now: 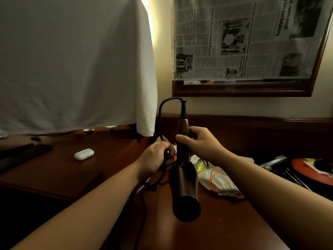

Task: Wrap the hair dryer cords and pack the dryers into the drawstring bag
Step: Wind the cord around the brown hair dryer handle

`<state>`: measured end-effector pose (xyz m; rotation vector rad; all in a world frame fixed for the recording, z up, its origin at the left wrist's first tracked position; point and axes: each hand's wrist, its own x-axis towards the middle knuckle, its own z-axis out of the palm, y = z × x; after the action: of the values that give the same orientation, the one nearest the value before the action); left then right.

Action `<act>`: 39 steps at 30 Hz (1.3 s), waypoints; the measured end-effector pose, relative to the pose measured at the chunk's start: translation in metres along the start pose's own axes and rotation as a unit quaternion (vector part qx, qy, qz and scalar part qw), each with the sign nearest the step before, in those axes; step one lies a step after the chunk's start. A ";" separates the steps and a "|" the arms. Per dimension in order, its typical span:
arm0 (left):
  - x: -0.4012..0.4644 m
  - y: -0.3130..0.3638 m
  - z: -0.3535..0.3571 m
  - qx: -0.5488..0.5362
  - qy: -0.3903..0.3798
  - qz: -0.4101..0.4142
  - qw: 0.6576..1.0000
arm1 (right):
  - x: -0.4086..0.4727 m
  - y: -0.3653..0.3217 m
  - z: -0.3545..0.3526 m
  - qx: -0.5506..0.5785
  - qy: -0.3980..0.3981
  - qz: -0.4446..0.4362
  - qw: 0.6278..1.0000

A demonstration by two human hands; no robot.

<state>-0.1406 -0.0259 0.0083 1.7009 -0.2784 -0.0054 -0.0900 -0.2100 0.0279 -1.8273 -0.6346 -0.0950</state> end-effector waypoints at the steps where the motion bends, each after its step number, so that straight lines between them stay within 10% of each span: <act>1: 0.001 0.001 0.000 0.024 0.026 0.022 0.999 | -0.001 0.001 -0.001 0.009 -0.002 0.000 1.000; 14: -0.003 -0.024 -0.027 -0.060 -0.062 0.033 0.996 | -0.002 0.011 -0.013 0.047 -0.020 -0.001 0.999; 39: 0.017 -0.018 -0.020 0.121 -0.071 0.016 0.990 | -0.001 0.014 -0.008 0.173 -0.118 0.035 0.977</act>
<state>-0.1179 -0.0071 -0.0037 1.9411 -0.4270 -0.0728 -0.0828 -0.2211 0.0187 -1.5314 -0.7034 0.2683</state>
